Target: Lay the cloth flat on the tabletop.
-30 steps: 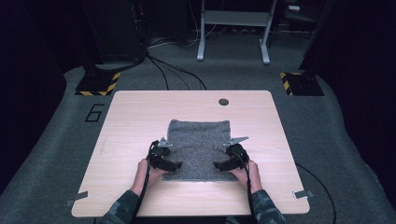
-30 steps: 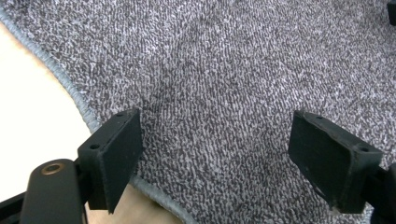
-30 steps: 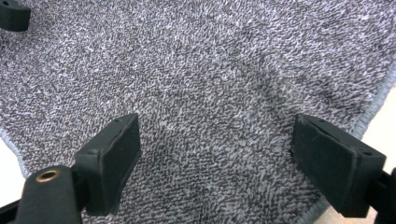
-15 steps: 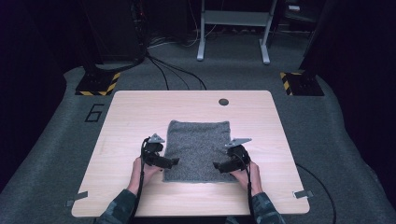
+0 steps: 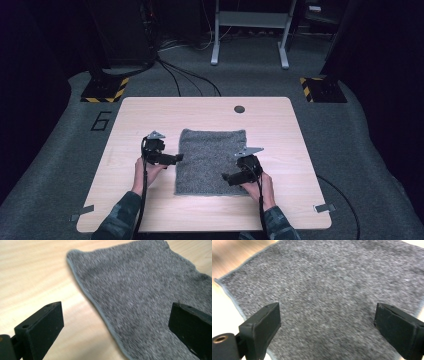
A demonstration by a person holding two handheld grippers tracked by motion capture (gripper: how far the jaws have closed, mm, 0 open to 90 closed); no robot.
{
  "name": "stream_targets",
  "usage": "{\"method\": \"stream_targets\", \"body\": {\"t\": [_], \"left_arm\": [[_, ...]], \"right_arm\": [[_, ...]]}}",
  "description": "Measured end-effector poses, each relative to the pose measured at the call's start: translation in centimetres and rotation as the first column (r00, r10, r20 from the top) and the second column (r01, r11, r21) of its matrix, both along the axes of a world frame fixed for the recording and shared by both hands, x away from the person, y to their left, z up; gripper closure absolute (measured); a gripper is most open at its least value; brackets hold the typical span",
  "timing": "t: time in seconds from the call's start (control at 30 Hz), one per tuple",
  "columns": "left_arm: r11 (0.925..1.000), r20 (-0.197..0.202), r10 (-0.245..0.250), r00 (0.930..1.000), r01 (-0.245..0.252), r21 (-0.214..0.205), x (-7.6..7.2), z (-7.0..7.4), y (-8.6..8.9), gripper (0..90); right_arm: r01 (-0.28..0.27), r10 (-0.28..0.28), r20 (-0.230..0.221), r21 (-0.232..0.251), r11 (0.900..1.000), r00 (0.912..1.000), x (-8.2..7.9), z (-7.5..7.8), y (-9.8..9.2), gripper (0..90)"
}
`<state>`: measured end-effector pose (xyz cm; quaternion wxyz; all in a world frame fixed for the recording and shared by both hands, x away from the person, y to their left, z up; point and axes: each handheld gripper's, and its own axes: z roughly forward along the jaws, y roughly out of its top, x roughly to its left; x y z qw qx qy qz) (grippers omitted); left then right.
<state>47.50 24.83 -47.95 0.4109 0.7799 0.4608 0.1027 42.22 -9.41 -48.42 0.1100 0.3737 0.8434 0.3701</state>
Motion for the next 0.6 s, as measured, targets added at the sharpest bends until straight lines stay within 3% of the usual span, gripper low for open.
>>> {"method": "stream_targets", "body": {"t": [0.1,0.2,0.3,0.37,0.43,0.57,0.6], "left_arm": [[0.9999,0.015,0.006,0.9999,-0.005,-0.012,0.7,0.4,0.2,0.1],[0.9996,0.046,-0.016,0.9988,0.015,0.022,1.4,0.6,0.1,0.1],[0.9999,0.048,-0.014,0.9987,0.014,0.001,2.2,0.7,-0.3,0.1],[0.999,0.039,-0.006,0.9992,0.007,-0.044,2.5,0.7,-0.5,0.1],[0.9992,0.075,-0.009,0.9971,0.012,-0.038,3.1,0.7,-0.7,0.0],[0.9998,0.063,0.004,0.998,-0.003,-0.02,3.9,0.5,-1.3,0.0],[0.999,0.037,0.011,0.9992,-0.009,-0.044,4.0,0.6,-1.5,0.0]], "right_arm": [[-0.009,0.009,-0.005,0.0,1.0,0.9999,-0.1,0.0,0.9,6.5],[-0.006,0.006,-0.005,0.005,1.0,1.0,-0.3,0.1,1.6,6.6],[-0.022,0.022,0.008,0.001,0.9997,0.9997,-0.4,0.2,2.0,6.7],[-0.022,0.022,0.002,-0.006,0.9997,0.9998,-0.7,0.3,2.3,6.6],[-0.033,0.033,0.013,-0.006,0.9994,0.9994,-1.1,0.4,2.5,6.8],[-0.04,0.04,0.0,-0.021,0.999,0.9992,-1.2,0.1,2.9,6.6],[-0.04,0.04,-0.003,-0.018,0.999,0.9992,-1.3,0.1,3.0,6.6]]}}
